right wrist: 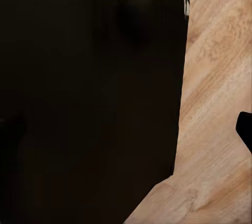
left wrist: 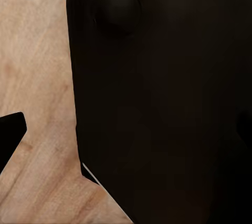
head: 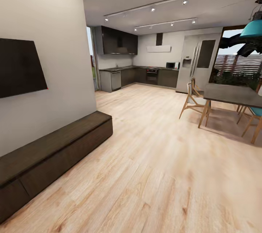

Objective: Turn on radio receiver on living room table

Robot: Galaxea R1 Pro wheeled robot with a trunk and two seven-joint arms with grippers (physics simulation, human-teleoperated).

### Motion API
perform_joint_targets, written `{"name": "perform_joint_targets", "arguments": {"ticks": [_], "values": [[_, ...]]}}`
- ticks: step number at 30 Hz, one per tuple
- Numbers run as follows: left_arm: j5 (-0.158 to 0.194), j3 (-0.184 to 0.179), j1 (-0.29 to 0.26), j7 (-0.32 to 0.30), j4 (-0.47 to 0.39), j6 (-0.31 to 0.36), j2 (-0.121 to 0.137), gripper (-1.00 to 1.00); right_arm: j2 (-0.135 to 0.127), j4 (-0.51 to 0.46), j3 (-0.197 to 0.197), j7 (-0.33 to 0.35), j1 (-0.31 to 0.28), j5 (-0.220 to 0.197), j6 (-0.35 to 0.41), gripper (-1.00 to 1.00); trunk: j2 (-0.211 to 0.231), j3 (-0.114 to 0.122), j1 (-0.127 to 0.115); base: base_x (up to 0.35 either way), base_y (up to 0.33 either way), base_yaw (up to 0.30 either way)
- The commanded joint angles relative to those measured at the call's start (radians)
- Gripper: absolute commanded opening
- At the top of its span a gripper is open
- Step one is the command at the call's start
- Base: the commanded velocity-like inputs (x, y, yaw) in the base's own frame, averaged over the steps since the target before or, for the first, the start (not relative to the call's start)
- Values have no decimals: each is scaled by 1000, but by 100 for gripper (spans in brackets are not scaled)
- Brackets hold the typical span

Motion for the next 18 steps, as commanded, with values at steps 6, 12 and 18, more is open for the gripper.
{"name": "perform_joint_targets", "arguments": {"ticks": [6,12,18], "values": [[3,7,2,-2,-17,-7,-2,100,-2,-3,6,3,-12,7,-15,100,0,0,0,0,0,0],[5,4,1,-1,-18,-7,-1,100,-2,-3,5,-2,-12,6,-19,100,0,0,0,0,0,0],[5,4,1,-1,-18,-7,-1,100,1,-3,1,-8,-12,2,-21,100,0,0,0,0,0,-49]]}}
